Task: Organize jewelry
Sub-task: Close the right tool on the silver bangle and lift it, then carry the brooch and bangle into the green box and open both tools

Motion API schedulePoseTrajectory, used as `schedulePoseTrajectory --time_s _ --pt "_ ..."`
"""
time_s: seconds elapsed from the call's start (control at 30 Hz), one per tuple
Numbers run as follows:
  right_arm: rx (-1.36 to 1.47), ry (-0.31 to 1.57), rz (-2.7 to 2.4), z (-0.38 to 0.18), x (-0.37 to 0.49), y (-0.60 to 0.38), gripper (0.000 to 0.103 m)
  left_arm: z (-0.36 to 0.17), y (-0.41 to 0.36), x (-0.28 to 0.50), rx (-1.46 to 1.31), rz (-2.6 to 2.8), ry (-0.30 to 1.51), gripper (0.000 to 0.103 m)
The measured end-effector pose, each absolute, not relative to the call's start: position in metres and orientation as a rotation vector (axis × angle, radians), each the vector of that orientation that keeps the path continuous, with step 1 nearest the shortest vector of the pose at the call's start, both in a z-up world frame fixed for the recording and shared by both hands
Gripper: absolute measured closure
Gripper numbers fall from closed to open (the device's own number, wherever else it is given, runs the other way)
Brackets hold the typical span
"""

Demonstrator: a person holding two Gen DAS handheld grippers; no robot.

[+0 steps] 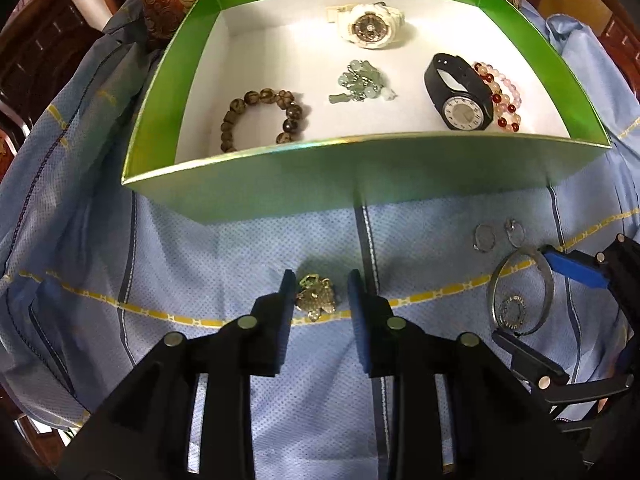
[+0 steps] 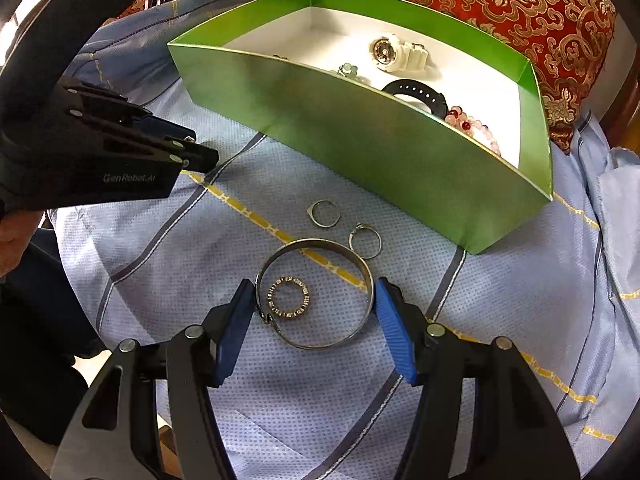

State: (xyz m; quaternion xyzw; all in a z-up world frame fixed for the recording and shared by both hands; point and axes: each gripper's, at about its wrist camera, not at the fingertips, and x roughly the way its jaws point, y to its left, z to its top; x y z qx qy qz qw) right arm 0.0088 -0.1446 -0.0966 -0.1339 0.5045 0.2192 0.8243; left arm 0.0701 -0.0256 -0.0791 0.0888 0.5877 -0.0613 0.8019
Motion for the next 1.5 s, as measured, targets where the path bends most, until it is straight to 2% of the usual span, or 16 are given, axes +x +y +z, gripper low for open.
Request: schedulePoseTrajectory --time_s 0.37,0.47,0.67,0.7,0.73,0.77,0.97,1.23,1.37,1.5 --pt "-0.306 1.065 0.449 -0.097 0.009 -0.144 0.038 -0.080 -0.028 0.069 0.199 -0.128 1.258 0.075" --pt "-0.312 1.061 0.441 -0.098 0.009 -0.144 0.033 -0.080 -0.027 0.069 0.199 -0.128 1.258 0.075" --pt "-0.311 1.061 0.437 -0.099 0.011 -0.144 0.032 -0.080 -0.026 0.069 0.192 -0.125 1.258 0.076" --pt "-0.306 1.062 0.438 -0.099 0.012 -0.145 0.032 -0.080 -0.026 0.069 0.190 -0.123 1.257 0.082" --pt "-0.298 1.066 0.441 -0.099 0.013 -0.146 0.035 -0.080 -0.026 0.069 0.186 -0.124 1.257 0.082" --pt "-0.287 1.071 0.448 -0.100 0.013 -0.147 0.042 -0.079 -0.024 0.070 0.177 -0.126 1.256 0.082" --pt "-0.244 1.081 0.465 -0.098 0.016 -0.150 0.043 -0.064 -0.010 0.072 0.105 -0.125 1.228 0.082" --pt "-0.195 1.046 0.479 -0.080 0.015 -0.158 0.043 -0.039 -0.001 0.066 0.069 -0.142 1.173 0.082" --pt "-0.170 0.960 0.519 -0.041 0.012 -0.162 0.043 -0.003 0.002 0.062 0.052 -0.184 1.077 0.082" --pt "-0.130 0.870 0.476 0.004 0.042 -0.170 0.043 0.030 -0.007 0.100 0.071 -0.194 0.994 0.082"
